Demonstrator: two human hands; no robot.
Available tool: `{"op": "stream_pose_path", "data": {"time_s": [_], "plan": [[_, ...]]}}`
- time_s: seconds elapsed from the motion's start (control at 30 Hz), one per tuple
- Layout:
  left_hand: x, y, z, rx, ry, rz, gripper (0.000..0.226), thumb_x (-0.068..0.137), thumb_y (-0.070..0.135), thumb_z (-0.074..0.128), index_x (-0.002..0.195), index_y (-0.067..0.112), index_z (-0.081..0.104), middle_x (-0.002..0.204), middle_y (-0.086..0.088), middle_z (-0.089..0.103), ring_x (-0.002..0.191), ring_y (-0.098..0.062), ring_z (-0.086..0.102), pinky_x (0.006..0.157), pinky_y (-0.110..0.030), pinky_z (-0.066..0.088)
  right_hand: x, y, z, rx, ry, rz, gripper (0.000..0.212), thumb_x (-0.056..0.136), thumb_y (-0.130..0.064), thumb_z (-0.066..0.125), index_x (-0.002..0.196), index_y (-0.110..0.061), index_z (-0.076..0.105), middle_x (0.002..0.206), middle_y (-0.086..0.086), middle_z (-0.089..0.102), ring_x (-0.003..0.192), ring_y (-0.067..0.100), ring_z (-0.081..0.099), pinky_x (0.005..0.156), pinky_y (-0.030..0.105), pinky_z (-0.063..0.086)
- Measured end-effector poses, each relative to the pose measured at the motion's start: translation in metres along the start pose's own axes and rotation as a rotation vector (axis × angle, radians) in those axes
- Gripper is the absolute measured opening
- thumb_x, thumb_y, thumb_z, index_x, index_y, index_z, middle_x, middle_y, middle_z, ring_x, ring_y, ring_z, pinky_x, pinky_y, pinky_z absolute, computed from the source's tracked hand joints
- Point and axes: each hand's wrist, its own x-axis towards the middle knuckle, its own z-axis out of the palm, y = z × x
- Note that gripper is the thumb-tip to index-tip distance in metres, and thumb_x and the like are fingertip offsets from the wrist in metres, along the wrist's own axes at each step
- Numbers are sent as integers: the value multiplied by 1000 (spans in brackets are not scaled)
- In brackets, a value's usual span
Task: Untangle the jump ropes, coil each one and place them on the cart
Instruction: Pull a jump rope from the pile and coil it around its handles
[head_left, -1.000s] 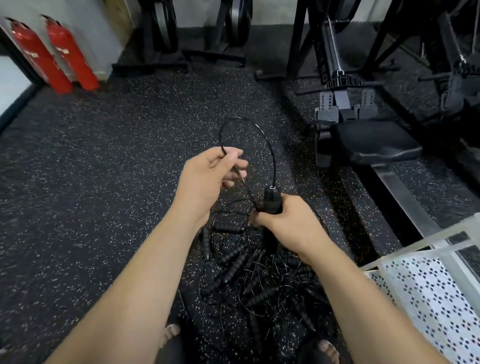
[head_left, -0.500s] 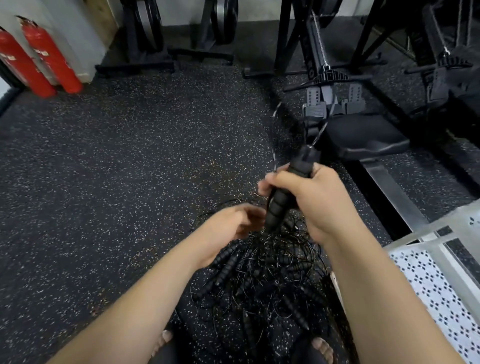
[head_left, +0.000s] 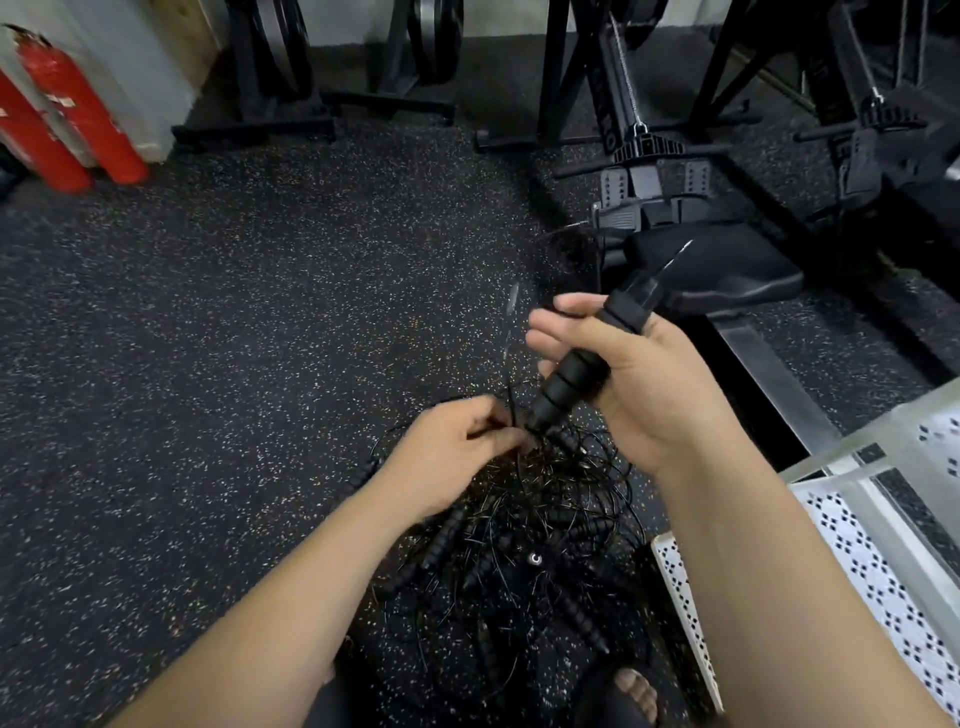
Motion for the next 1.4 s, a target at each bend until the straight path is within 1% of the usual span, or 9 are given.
{"op": "stream_pose_path", "data": {"time_s": [0.1,0.17,0.3,0.47,0.63,0.83,1.07,1.27,1.4], "plan": [[-3,6,-15,-22,90,30,12,101,37,71,92,29,71,85,-7,75,74,-19,62,93,-57,59,5,17,-1,-286,-24,35,33,89,7,76,116,-11,75,109,8,83,114,32,77,95,45,61],[-6,14,-25,-39,148,26,12,103,38,68,95,30,71,88,0,78,80,-26,69,92,-55,61,3,27,2,-475,-78,76,39,86,9,71,113,-18,76,106,1,83,113,34,76,97,46,61],[-7,24,-46,-203,274,33,13,107,30,66,103,20,72,99,10,82,94,-14,77,82,-38,57,-2,40,16,-699,-182,129,33,85,-1,74,109,-23,78,104,3,82,107,34,72,102,45,54],[-7,21,-61,-437,369,28,16,107,24,66,107,10,72,104,-1,82,86,-12,70,70,-28,49,-4,58,31,-778,-228,111,12,86,-7,80,93,-15,74,78,-4,71,74,18,58,73,32,45],[-4,15,-70,-663,443,1,16,107,20,66,115,8,72,102,-3,81,86,-13,69,70,-25,49,-6,71,43,-836,-304,36,13,87,-20,87,91,-22,74,88,-5,78,80,12,64,85,36,53],[5,0,-66,-709,507,-143,19,110,22,60,117,8,71,106,-11,81,91,-19,77,83,-34,61,-10,51,41,-661,-266,1,13,89,-13,86,93,-14,74,87,9,80,81,29,75,91,48,60],[-1,-1,-20,-152,-94,-166,53,98,-8,47,115,33,76,112,14,81,112,-9,72,109,-44,52,-9,12,28,-187,-83,-97,20,89,-1,83,102,-6,70,92,12,77,75,20,70,73,30,61],[1,-12,9,7,-164,-102,15,99,32,77,106,45,77,109,24,78,110,-3,72,115,-45,49,-6,2,15,38,-8,-113,20,93,2,78,99,-12,64,99,17,75,79,23,68,78,35,57],[6,-15,9,109,-83,-30,4,97,49,74,100,49,77,107,27,78,106,0,72,107,-41,55,-2,4,10,88,-2,-109,20,96,1,75,96,-14,62,99,16,77,82,22,69,80,35,55]]}}
